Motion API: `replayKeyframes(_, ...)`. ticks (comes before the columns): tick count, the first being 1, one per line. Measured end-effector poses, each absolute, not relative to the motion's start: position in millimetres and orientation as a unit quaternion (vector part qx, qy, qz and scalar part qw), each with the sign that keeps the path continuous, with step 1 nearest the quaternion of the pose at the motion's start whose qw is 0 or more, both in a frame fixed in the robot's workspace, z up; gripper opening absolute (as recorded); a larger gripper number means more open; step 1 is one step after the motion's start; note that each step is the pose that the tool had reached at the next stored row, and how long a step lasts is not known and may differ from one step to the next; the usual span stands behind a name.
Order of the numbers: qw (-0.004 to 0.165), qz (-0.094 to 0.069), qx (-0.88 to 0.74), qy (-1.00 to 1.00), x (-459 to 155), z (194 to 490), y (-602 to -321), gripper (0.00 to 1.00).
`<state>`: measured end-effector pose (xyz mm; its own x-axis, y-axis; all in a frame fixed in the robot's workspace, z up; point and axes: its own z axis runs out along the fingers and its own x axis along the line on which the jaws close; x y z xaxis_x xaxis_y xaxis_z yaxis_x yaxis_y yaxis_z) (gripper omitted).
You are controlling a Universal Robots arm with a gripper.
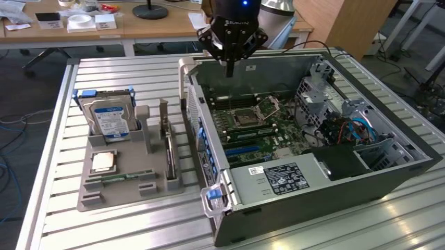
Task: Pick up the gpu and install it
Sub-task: 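Reach for the gpu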
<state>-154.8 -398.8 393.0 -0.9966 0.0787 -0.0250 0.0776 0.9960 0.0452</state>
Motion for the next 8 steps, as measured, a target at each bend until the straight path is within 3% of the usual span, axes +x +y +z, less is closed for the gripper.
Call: replayKeyframes(8, 0.014, 0.022, 0.04, 0.999, -164.2, 393.0, -398.7, 0.11)
